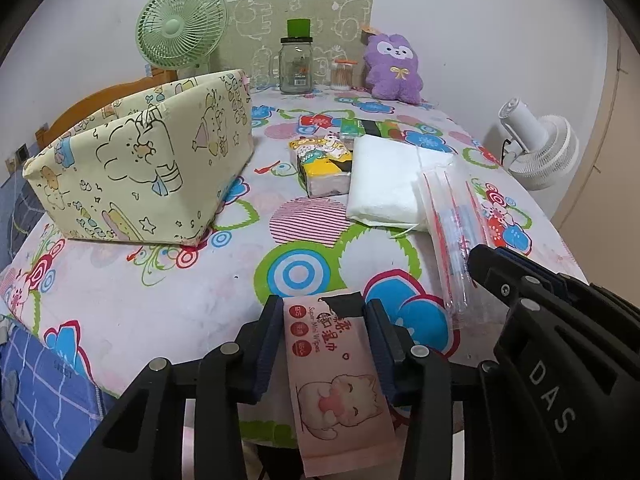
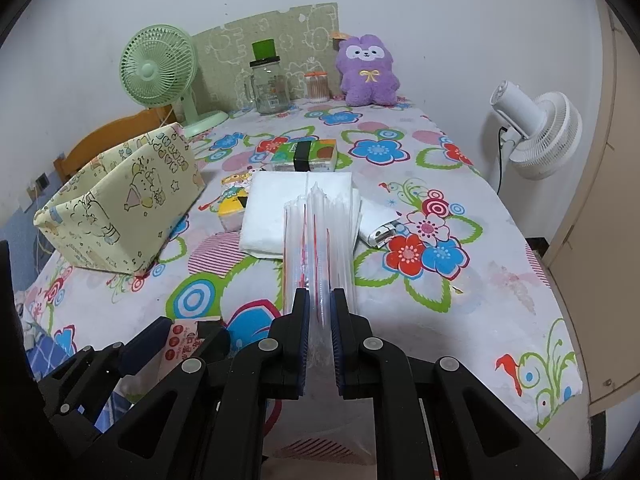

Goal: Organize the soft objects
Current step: 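Grasp and lift the pink wipes pack with the left tool while the right tool holds the clear bag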

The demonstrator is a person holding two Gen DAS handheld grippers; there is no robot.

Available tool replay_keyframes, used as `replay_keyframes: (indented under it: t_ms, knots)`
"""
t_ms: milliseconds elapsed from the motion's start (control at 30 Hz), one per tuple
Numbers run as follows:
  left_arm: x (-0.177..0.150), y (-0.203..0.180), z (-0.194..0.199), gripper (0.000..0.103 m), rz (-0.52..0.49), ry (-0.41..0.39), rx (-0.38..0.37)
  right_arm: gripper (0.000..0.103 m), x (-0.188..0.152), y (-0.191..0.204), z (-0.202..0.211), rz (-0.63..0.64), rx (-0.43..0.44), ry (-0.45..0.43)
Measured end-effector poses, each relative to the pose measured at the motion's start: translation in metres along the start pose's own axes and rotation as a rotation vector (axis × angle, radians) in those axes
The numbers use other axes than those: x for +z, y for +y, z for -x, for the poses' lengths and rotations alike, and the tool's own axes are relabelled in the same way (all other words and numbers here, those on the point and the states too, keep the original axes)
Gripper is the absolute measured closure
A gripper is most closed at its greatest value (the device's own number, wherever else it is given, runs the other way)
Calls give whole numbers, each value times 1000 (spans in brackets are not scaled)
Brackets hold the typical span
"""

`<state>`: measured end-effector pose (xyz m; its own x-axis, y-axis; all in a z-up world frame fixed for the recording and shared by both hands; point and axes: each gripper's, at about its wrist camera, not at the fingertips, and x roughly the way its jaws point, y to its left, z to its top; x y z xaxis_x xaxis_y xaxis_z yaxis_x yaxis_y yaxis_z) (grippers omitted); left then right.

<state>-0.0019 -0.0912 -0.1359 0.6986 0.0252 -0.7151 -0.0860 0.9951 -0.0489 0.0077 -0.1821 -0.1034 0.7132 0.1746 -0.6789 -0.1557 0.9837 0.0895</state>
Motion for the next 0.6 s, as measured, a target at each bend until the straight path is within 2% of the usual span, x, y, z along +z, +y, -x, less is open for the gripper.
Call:
replay_keyframes:
  t_ms: [433,600]
  knots:
    - [28,6,5,62,-12,-27,-2,89,20,6,-1,-8,-4,-18]
    - [43,7,13,63,-36,-39,-25,89,33,9,6,-18,-11,-41]
